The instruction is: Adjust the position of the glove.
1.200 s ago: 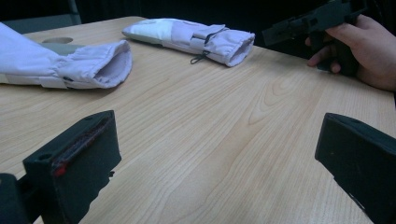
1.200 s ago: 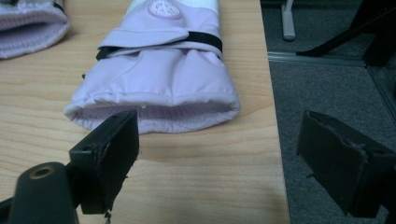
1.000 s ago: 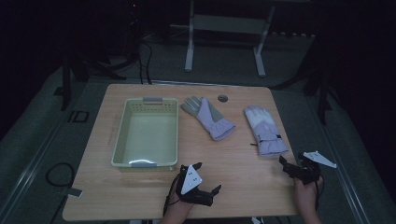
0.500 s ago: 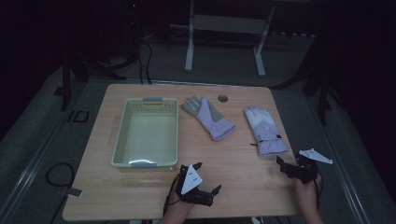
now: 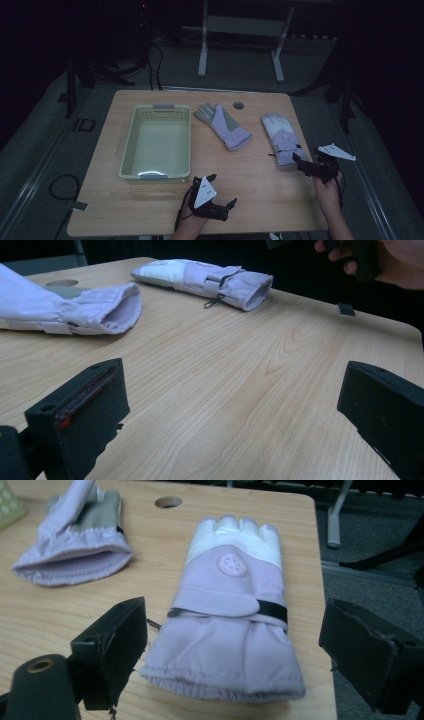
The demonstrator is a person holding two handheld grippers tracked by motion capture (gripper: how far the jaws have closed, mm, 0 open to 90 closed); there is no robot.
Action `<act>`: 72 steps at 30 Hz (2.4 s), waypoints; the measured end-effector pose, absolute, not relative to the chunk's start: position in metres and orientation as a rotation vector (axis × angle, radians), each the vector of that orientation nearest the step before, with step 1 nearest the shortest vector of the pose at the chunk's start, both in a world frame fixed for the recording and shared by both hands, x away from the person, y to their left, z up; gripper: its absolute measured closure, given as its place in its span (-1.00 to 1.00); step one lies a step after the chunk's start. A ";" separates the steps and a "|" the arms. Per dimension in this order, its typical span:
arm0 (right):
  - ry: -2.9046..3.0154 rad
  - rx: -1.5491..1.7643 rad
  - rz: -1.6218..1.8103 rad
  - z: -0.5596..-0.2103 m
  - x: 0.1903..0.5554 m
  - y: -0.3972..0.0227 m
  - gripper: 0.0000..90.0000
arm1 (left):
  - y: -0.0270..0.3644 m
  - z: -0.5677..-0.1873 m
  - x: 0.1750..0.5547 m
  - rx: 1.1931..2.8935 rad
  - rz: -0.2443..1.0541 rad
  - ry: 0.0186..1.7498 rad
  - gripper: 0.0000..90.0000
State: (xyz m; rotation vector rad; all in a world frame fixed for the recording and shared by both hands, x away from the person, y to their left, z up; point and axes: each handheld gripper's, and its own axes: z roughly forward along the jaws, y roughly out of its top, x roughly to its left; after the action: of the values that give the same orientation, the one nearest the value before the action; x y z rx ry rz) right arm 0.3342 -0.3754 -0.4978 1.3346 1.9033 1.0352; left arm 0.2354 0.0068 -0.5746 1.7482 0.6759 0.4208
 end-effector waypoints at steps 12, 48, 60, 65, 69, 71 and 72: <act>1.996 1.256 1.127 -0.468 0.363 -0.358 -0.72 | 0.007 -0.575 0.235 1.746 0.419 0.676 -1.00; 2.365 1.013 1.147 -0.467 0.466 -0.209 -0.51 | 0.007 -0.575 0.236 1.745 0.412 0.675 -1.00; 2.471 1.023 1.055 -0.490 0.497 -0.179 -0.39 | 0.007 -0.575 0.236 1.745 0.408 0.668 -1.00; 2.492 1.051 1.017 -0.500 0.507 -0.171 -0.40 | 0.008 -0.575 0.236 1.745 0.404 0.667 -1.00; 2.523 1.068 0.964 -0.513 0.515 -0.169 -0.35 | 0.008 -0.575 0.236 1.747 0.403 0.664 -1.00; 2.529 1.077 0.960 -0.516 0.517 -0.169 -0.35 | 0.008 -0.575 0.236 1.748 0.403 0.661 -1.00; 2.531 1.084 0.958 -0.519 0.519 -0.169 -0.34 | 0.008 -0.575 0.236 1.748 0.402 0.661 -1.00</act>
State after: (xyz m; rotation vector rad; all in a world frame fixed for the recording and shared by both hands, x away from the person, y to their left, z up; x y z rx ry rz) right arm 0.5193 -0.1692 -0.5191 1.0839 2.5306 0.9582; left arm 0.2356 0.0075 -0.5746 1.7479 0.6614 0.4019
